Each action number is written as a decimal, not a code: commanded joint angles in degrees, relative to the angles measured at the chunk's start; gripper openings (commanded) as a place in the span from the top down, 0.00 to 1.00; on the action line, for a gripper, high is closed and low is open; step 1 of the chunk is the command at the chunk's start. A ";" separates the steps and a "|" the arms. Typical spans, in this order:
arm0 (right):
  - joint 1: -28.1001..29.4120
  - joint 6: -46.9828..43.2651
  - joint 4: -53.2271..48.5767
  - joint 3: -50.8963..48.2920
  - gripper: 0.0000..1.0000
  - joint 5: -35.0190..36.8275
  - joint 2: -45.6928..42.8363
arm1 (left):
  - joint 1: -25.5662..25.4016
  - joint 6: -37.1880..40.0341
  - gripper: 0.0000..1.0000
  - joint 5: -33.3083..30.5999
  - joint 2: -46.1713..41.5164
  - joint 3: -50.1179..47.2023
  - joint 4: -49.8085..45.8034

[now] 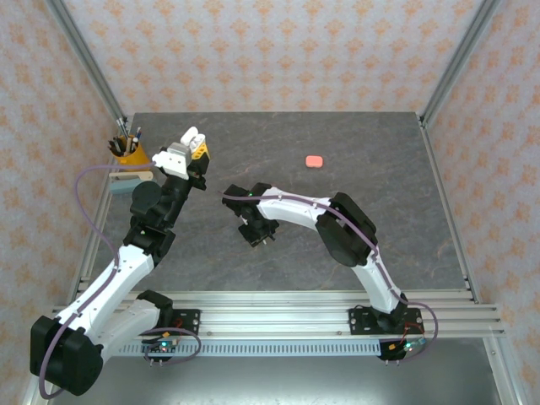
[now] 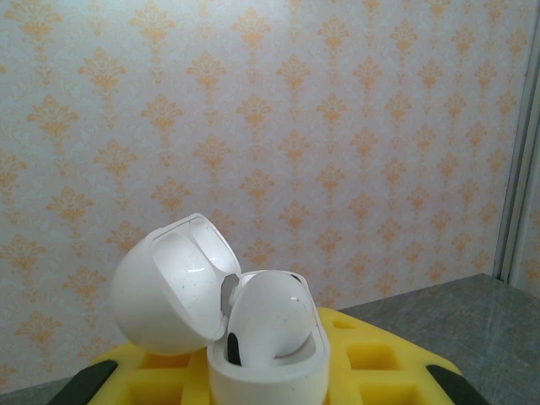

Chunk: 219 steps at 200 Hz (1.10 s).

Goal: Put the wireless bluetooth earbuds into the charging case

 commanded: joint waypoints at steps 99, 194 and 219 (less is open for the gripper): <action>-0.88 5.79 0.12 -5.60 0.78 8.06 -6.72 | 0.65 -0.33 1.00 0.62 -0.06 2.66 1.45; -8.07 11.86 4.75 -6.90 0.78 17.75 -15.45 | 0.65 -0.25 1.00 1.79 -0.28 2.75 0.13; -9.70 11.00 4.56 -3.39 0.77 20.20 -18.66 | 0.65 -0.27 1.00 2.42 -0.37 2.88 -0.14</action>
